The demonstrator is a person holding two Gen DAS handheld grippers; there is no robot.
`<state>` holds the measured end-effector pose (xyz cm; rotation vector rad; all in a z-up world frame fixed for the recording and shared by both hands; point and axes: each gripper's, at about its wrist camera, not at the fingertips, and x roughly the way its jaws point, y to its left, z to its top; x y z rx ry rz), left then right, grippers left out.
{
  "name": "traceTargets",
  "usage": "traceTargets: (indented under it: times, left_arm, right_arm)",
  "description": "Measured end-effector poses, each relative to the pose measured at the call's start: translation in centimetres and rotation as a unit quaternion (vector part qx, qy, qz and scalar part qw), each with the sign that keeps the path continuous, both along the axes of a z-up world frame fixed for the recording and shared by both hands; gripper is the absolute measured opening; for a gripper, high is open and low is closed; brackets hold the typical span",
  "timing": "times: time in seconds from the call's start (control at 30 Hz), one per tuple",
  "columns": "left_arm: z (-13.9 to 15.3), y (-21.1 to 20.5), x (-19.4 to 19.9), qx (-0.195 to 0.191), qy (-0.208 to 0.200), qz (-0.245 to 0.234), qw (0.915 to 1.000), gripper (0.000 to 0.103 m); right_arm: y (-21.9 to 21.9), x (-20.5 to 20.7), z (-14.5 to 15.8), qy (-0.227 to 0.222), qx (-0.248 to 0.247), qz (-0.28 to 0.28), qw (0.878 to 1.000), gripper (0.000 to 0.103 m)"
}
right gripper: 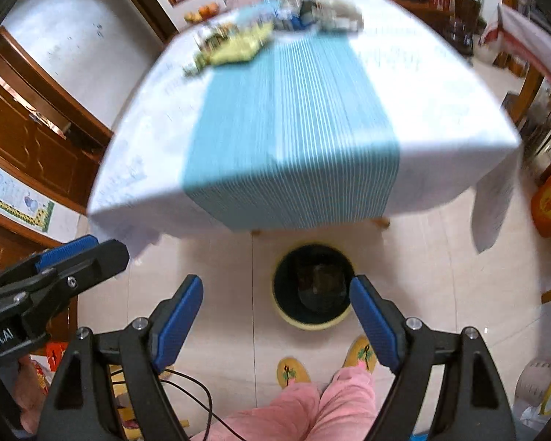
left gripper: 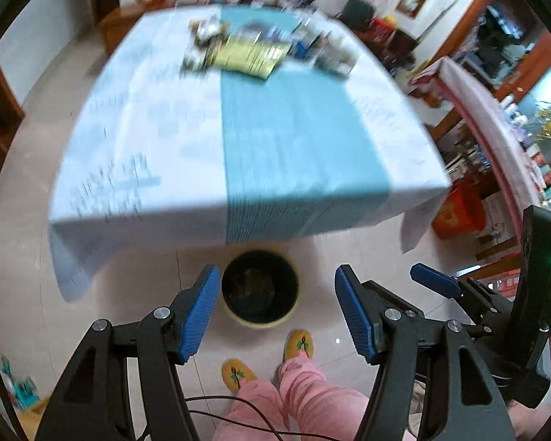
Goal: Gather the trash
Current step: 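Raise both tools back over the table, then reach the right tool to the crumpled white tissue and close on it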
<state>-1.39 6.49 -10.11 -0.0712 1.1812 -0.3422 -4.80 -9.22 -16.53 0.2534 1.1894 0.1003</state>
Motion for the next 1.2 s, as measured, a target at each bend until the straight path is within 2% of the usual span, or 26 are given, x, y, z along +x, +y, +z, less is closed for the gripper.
traceTargets:
  times: [0.1,0.17,0.27,0.37,0.57,0.77,0.93,1.2]
  left_arm:
    - [3.6,0.8,0.0,-0.012,-0.025,-0.008,0.9996,0.07]
    - [5.6,0.6,-0.3,-0.023,-0.041,-0.012,0.9988,0.07]
    - [8.1,0.5,-0.2,-0.018,-0.077,-0.028,0.9965,0.07]
    - [10.0,-0.1,0.6,-0.014,-0.098,-0.039,0.9943,0.07]
    - [11.5,-1.3,3.4,-0.009,-0.12,-0.046,0.9917,0.071]
    - [11.4,-3.3,8.4,-0.01,-0.118,-0.033,0.9924,0.071]
    - [10.3,-6.3,14.4,0.004,-0.113,-0.019,0.9934,0.073]
    - [5.0,-11.8,25.7,0.025,-0.05,0.008,0.9984,0.073]
  right_arm:
    - [0.1,-0.3,3.3,-0.032,-0.012,-0.001,0.999,0.083]
    - [0.2,-0.4,5.2,-0.051,-0.021,-0.003,0.998,0.083]
    - [-0.1,-0.2,7.4,-0.084,-0.04,-0.006,0.996,0.083]
    - [0.1,0.4,9.3,-0.109,-0.058,-0.008,0.992,0.083]
    - [-1.2,2.9,11.6,-0.145,-0.092,-0.013,0.985,0.083]
    - [-4.0,8.2,11.6,-0.161,-0.119,-0.012,0.98,0.083]
    - [-5.7,14.8,10.3,-0.168,-0.147,0.019,0.975,0.083]
    - [-7.3,26.5,4.5,-0.128,-0.179,0.101,0.97,0.083]
